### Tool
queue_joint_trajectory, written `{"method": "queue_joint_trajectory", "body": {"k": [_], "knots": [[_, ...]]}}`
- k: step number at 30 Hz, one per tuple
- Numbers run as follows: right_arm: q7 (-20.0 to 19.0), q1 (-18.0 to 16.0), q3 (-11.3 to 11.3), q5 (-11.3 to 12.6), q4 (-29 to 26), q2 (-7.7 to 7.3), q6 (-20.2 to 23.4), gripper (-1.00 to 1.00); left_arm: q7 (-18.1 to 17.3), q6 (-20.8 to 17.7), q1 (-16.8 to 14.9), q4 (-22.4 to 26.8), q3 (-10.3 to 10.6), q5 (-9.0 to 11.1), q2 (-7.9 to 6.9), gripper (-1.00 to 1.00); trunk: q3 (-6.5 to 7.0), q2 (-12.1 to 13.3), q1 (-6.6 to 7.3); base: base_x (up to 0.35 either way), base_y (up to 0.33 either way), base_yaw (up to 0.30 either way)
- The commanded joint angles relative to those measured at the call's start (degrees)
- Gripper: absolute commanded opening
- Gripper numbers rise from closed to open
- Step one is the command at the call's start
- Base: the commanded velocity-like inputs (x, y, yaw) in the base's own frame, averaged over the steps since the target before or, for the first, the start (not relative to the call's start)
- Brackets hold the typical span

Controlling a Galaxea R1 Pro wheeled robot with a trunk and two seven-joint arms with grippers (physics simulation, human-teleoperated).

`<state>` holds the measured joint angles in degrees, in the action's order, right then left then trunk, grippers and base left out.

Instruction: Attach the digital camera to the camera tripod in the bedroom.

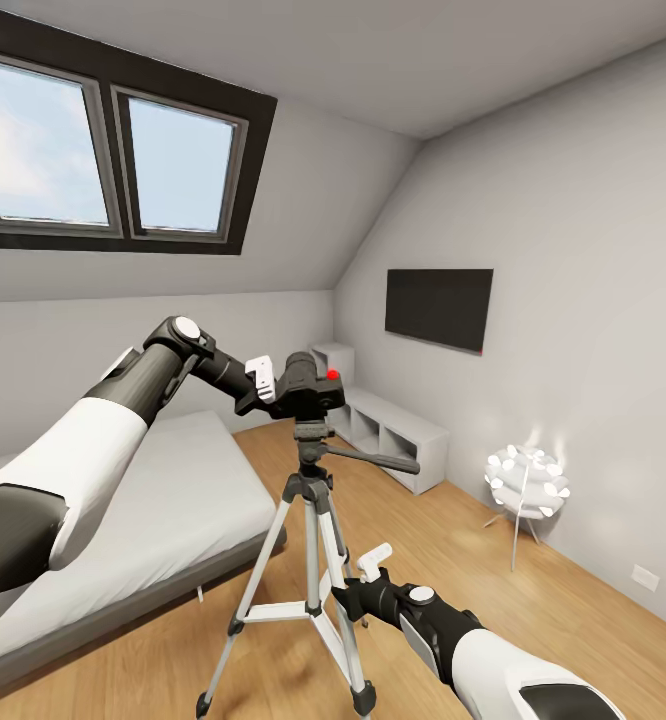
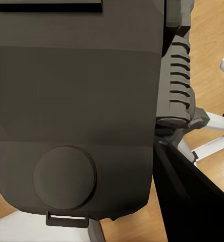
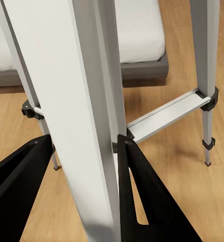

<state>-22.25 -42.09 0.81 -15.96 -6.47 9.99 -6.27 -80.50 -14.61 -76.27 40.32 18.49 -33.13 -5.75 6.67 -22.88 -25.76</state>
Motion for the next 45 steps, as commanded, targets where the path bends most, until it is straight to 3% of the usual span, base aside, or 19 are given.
{"method": "queue_joint_trajectory", "body": {"k": [1,16,17,20,39,42,45], "knots": [[0.0,0.0,-1.4,-0.5,0.1,0.0,-0.1,-1.0,-0.2,-0.4,0.0,0.1,0.1,-0.1,-0.05,-1.0,-0.03,0.0,-0.02,0.0,0.0,0.0],[0.0,0.0,-1.4,-0.5,0.1,0.0,-0.1,-1.0,1.5,-0.6,0.0,0.2,0.0,-0.1,0.03,-1.0,-0.03,0.0,-0.02,0.0,0.0,0.0],[0.0,0.0,-1.4,-0.5,0.1,0.0,-0.1,-1.0,1.9,-0.6,0.0,0.2,0.0,-0.1,0.03,1.0,-0.03,0.0,-0.02,0.0,0.0,0.0],[0.0,0.0,-1.4,-0.5,0.1,0.0,-0.1,-1.0,3.6,-0.7,0.0,0.1,0.0,0.0,0.04,1.0,-0.03,0.0,-0.02,0.0,0.0,0.0],[0.0,0.0,-1.4,-0.5,0.1,0.0,-0.1,-1.0,3.7,-0.7,0.0,0.2,-0.1,0.0,0.47,1.0,-0.03,0.0,-0.02,0.0,0.0,0.0],[0.0,0.0,-1.4,-0.5,0.1,0.0,-0.1,-1.0,3.9,-0.7,0.0,0.4,-0.6,0.3,0.41,1.0,-0.03,0.0,-0.02,0.0,0.0,0.0],[0.0,0.0,-1.4,-0.5,0.1,0.0,-0.1,-1.0,4.6,-0.8,0.0,0.8,-2.8,0.7,0.18,1.0,-0.03,0.0,-0.02,0.0,0.0,0.0]]}}
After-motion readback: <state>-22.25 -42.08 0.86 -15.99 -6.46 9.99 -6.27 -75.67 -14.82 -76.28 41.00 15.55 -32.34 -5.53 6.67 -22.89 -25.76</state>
